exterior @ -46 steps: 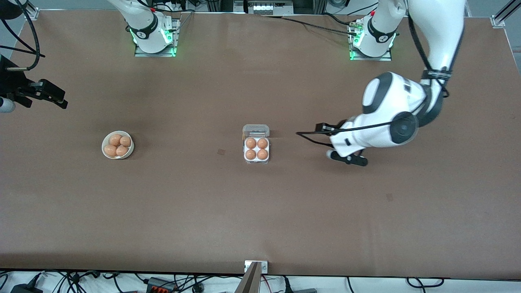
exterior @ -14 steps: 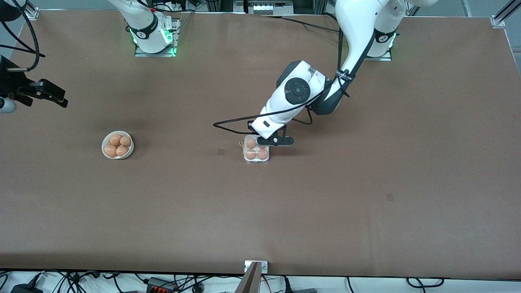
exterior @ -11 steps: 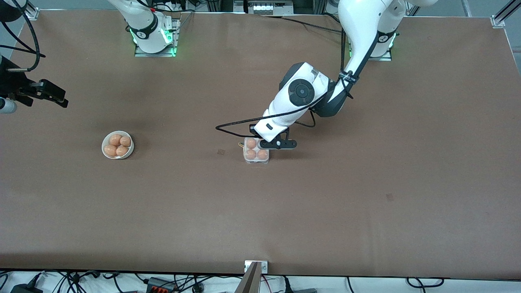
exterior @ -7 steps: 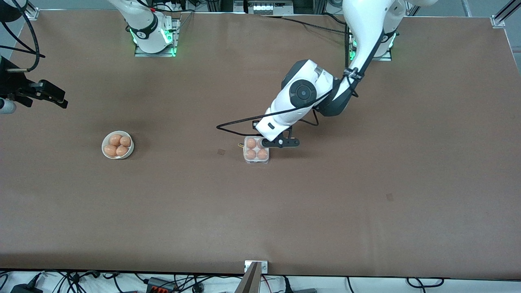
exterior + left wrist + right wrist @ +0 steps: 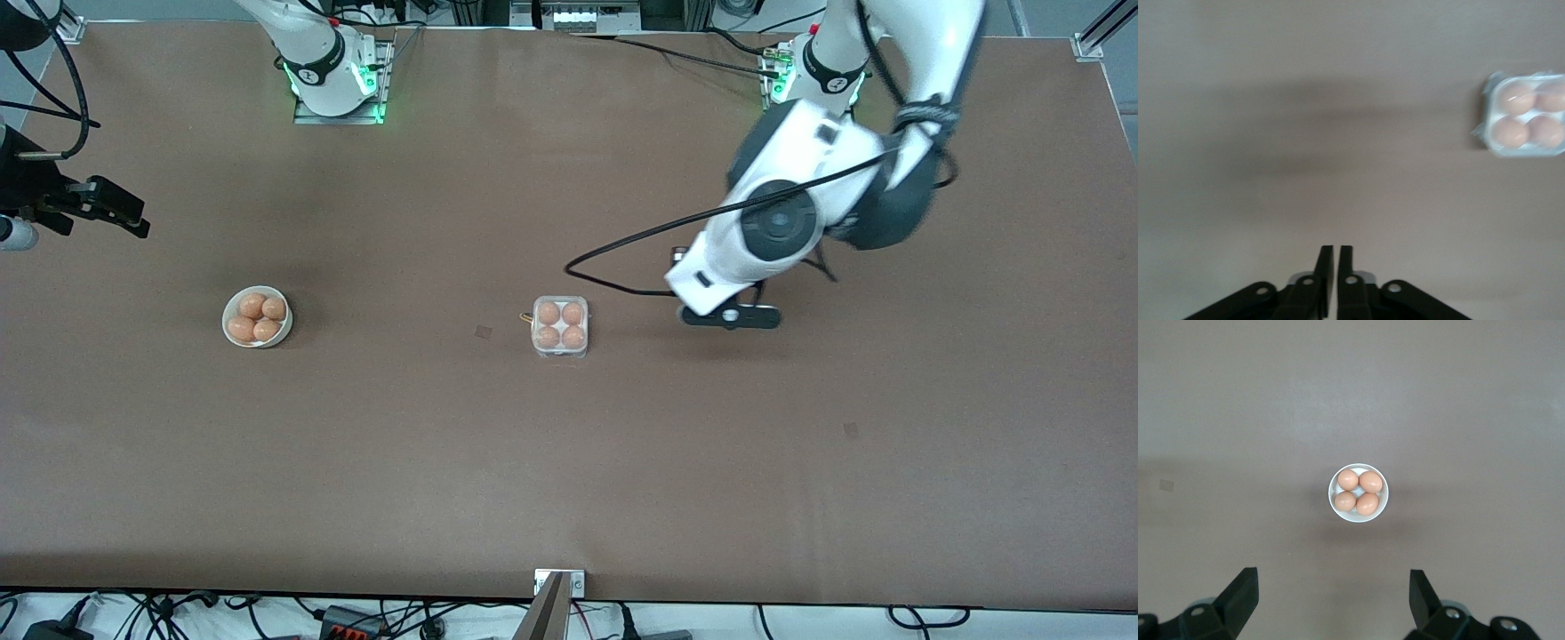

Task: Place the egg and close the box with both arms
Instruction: 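Lift the left gripper away from the closed egg box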

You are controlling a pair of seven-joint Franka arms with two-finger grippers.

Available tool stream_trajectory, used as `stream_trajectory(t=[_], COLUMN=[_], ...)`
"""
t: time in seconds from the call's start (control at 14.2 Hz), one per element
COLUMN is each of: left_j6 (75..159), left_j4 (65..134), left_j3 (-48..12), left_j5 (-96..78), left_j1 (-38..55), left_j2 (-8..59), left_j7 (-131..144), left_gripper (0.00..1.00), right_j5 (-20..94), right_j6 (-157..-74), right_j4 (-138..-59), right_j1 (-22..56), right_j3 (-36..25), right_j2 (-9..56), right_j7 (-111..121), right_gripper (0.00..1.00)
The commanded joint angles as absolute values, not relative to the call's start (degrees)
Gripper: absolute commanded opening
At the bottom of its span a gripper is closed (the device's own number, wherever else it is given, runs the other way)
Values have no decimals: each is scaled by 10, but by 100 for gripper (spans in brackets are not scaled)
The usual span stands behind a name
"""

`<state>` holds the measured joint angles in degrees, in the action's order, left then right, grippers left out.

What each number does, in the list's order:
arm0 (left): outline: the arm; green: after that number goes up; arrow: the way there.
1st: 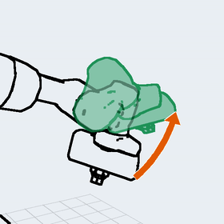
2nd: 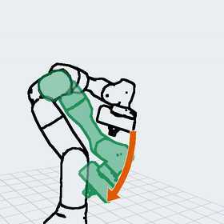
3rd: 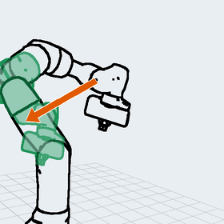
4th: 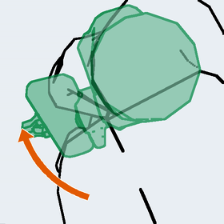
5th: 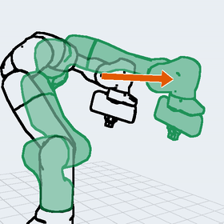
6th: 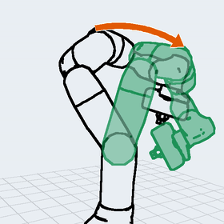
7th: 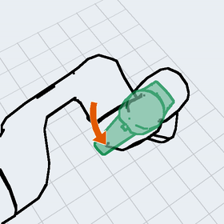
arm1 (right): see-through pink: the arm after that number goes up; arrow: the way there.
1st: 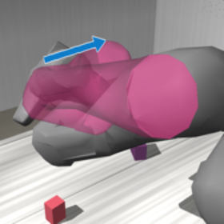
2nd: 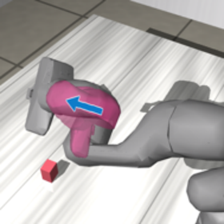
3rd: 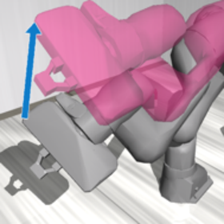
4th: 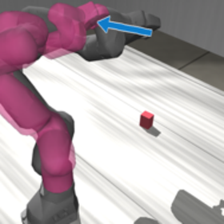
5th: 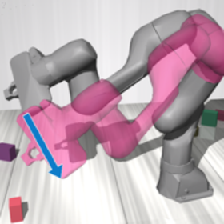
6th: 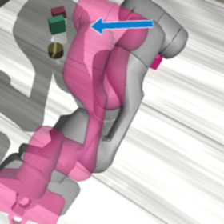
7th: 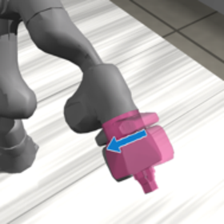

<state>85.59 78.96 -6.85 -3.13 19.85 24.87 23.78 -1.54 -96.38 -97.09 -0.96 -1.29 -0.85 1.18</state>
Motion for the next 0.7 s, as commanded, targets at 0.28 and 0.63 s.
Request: stream_trajectory(t=[0.28, 0.63], left_j6=[759, 773], left_j4=[765, 784], left_j3=[-73, -54], left_j5=[13, -29], left_j1=[104, 8], left_j2=[163, 71], left_j7=[137, 132], left_gripper=[100, 100], right_j5=[-18, -18], right_j6=[-958, -963], right_j4=[-968, -967], right_j1=[-18, -16], right_j3=[-5, -1], right_j2=[-9, -10], right_j7=[25, 34], right_gripper=[100, 100])
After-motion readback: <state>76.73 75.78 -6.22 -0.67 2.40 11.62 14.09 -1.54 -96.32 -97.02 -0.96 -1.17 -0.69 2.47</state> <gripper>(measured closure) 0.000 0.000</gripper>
